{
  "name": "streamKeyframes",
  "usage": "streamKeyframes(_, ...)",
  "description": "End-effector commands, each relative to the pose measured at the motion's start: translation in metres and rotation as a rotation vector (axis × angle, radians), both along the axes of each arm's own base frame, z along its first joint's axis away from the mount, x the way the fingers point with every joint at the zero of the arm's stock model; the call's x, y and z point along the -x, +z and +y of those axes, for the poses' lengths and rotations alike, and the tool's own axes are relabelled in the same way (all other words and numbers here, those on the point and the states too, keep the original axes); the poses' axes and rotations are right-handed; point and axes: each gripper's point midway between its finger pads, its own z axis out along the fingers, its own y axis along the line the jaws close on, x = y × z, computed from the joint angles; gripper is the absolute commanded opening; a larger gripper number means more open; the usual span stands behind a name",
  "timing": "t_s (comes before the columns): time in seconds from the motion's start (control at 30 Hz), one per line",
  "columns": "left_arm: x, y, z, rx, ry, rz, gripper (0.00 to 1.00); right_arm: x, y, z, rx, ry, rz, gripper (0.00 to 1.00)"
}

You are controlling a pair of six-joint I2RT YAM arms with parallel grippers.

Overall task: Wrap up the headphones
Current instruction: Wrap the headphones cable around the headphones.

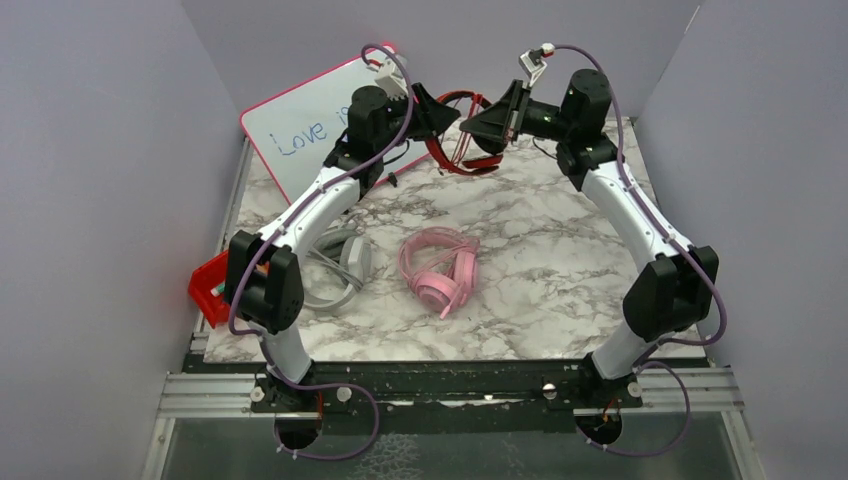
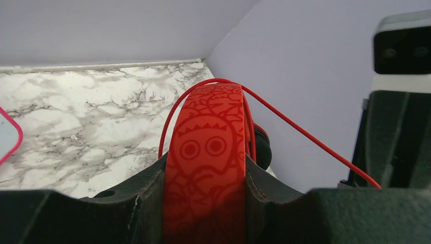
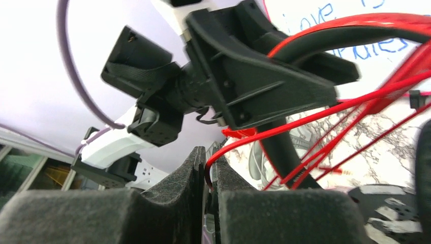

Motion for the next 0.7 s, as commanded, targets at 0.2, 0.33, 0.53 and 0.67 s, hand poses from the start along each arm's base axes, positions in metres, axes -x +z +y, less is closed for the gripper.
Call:
streamKeyframes(0.2,-0.017,0.037,0.014,0.305,0.045,0.113,0.0,0.04,0.01,0.024,0.094,-0.006,-0.187,0.15)
streamKeyframes(0.33,-0.013,0.057,0.003,0.403,-0.047,0.13,0.0,0.039,-0.003,0.026,0.128,-0.029,-0.179,0.15)
streamKeyframes(0.53,-0.005,0.088,0.005,0.553,-0.111,0.127,0.0,0.036,-0.015,0.025,0.181,-0.067,-0.2,0.16)
streamKeyframes(0.67,-0.001,0.109,0.007,0.594,-0.131,0.101,0.0,0.038,-0.025,0.027,0.206,-0.08,-0.224,0.22)
